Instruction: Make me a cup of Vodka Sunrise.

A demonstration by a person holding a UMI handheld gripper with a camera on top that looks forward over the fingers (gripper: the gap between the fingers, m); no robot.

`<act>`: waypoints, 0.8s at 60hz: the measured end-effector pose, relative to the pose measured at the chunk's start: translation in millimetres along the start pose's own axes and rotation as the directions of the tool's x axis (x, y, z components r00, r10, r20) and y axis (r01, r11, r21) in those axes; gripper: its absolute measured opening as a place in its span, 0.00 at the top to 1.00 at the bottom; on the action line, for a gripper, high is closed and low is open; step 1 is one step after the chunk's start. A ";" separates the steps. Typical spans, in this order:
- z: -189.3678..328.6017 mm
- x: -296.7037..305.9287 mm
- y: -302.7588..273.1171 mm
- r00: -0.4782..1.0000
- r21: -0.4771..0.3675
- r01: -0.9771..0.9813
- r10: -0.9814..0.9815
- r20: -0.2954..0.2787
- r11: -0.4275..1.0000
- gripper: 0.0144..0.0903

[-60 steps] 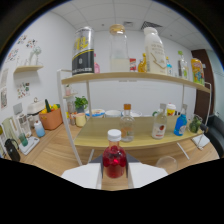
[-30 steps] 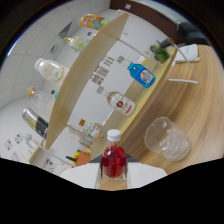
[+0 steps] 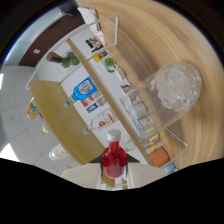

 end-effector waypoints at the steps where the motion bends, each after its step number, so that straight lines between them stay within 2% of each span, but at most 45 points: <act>1: -0.2 -0.5 -0.3 1.000 0.001 -0.021 0.021 0.005 1.000 0.74; 12: -0.6 1.6 -3.4 0.995 0.014 -0.103 0.103 0.018 0.995 0.74; 18: -0.5 1.8 1.2 0.998 0.008 -0.063 0.063 -0.004 0.998 0.74; 21: 0.0 2.5 7.1 0.999 0.003 -0.004 0.005 -0.038 1.000 0.74; 27: 2.3 -6.6 23.6 0.975 -0.034 0.212 -0.214 -0.064 0.977 0.74; 31: 3.4 -18.3 36.1 0.922 -0.049 0.380 -0.382 -0.058 0.924 0.74; 37: 3.3 -39.1 65.0 0.724 -0.069 0.683 -0.687 -0.059 0.727 0.74; 43: 5.6 -44.8 92.8 0.383 -0.089 0.917 -0.921 -0.064 0.388 0.74; 48: 12.2 -26.0 103.7 0.103 -0.117 0.987 -0.991 -0.083 0.112 0.74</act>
